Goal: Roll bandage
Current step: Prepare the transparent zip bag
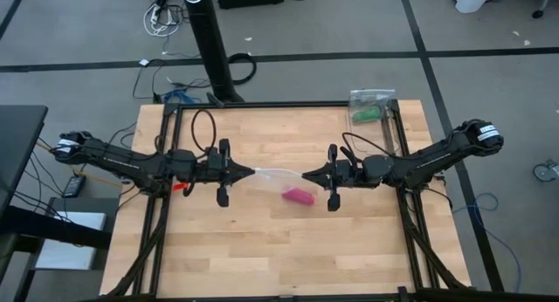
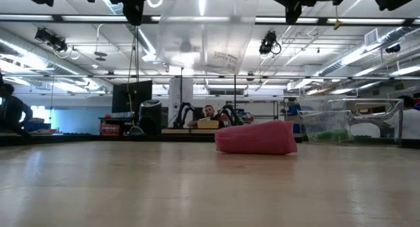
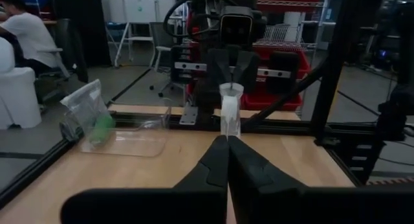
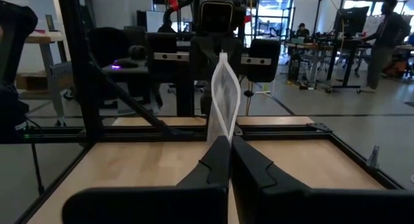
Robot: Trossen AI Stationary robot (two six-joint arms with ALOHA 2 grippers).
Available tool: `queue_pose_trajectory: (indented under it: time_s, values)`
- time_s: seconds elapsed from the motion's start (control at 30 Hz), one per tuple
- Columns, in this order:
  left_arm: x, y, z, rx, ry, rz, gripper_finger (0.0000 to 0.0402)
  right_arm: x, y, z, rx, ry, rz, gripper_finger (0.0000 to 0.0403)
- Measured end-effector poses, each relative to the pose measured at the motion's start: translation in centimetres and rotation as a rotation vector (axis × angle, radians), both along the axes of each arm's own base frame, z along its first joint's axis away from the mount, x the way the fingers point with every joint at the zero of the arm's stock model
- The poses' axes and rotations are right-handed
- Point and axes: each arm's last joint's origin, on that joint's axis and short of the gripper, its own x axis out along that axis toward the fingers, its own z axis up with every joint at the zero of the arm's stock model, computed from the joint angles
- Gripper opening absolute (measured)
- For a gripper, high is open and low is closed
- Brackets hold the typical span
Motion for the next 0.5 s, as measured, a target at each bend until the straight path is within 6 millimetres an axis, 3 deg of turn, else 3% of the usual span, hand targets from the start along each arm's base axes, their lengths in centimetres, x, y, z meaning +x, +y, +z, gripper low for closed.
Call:
queue_pose_trajectory:
  time_s: [0.3,0.5]
  values:
    - [0.5,-0.1,-0.5,0.026,0.025,-0.013,0.0005,0.2,-0.4,0.1,0.007,0.002,0.019,0.0002]
    - [1.2,-0.2,-1.1,0.034,0.039,-0.013,0.0004,1.8,-0.6,1.1,-0.018,0.05,0.039,0.0002]
